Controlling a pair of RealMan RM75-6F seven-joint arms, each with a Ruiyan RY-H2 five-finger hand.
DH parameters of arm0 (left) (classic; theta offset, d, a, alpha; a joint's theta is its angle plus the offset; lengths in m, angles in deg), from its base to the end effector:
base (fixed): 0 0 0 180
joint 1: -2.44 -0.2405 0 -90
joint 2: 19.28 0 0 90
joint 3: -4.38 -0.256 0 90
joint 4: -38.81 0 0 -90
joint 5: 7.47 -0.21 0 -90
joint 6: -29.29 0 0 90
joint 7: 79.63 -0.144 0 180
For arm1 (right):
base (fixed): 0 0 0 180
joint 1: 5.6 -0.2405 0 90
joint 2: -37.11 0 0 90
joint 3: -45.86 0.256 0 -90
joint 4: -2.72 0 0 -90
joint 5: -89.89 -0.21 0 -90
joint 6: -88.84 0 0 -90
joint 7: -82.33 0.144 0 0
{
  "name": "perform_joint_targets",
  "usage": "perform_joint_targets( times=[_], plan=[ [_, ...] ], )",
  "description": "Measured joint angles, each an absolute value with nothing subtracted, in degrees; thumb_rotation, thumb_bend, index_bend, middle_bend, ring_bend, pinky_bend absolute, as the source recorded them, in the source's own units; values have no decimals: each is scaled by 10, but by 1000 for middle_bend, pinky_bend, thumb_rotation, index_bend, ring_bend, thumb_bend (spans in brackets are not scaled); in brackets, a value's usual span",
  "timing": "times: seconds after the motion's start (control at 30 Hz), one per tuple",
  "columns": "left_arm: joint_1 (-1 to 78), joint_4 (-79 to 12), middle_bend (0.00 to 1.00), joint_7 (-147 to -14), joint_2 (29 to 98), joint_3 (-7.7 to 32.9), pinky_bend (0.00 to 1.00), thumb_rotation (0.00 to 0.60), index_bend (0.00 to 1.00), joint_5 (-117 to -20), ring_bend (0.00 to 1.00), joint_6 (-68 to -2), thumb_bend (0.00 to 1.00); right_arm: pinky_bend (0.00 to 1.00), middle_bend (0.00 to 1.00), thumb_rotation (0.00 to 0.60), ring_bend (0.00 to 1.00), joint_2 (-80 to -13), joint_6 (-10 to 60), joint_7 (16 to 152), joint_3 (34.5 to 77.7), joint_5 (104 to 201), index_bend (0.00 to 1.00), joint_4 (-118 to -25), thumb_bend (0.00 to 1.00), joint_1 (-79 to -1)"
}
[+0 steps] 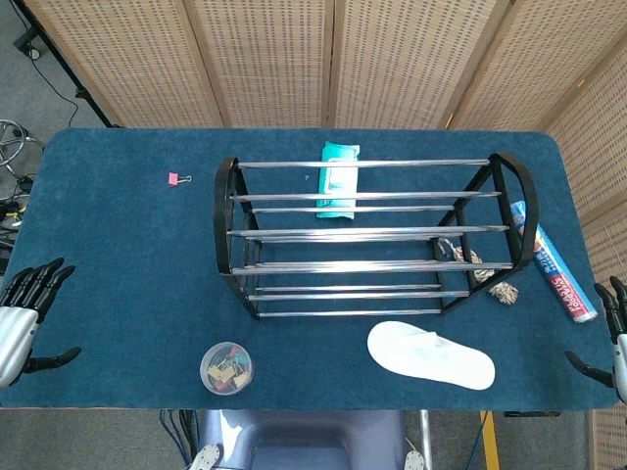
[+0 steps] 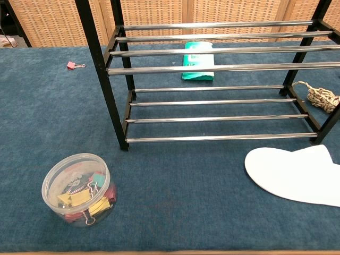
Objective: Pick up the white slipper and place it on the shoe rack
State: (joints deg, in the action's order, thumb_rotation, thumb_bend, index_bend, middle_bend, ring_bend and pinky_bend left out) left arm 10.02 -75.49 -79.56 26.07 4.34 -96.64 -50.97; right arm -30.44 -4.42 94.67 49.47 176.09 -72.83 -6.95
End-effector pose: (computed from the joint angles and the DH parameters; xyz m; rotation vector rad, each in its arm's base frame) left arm -0.2446 0.1756 0.2013 -1.5244 -0.9919 -0.9242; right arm -0.3580 -0.1638 0.1913 1.2729 -0.7916 0.9561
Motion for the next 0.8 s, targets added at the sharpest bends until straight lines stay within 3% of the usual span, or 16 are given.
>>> perform_joint_targets(
  times=[0.2,0.3,0.4,0.57,0.8],
  plan=[
    [99,-753,0,-780,254,43,0,600,0,-969,0,-512,0,0,0,600,0,-306,-33,956,491,1765,9,-719,0,-69],
    [98,-752,0,-775,252,43,0,600,0,-972,0,-513,0,73,9,600,0,-304,-30,963,485,1777,114,-716,0,-70],
    [99,-750,0,-767,251,41,0,600,0,-981,0,-514,0,142,80,600,19,-306,-34,976,477,1803,201,-697,0,-73],
    [100,-748,0,-772,254,39,0,600,0,-988,0,-513,0,265,213,600,145,-324,-44,1014,455,1856,328,-634,0,-81],
    [106,-753,0,-790,260,41,0,600,0,-970,0,-497,0,336,281,600,219,-383,-79,1065,416,1944,334,-501,0,-100]
  ],
)
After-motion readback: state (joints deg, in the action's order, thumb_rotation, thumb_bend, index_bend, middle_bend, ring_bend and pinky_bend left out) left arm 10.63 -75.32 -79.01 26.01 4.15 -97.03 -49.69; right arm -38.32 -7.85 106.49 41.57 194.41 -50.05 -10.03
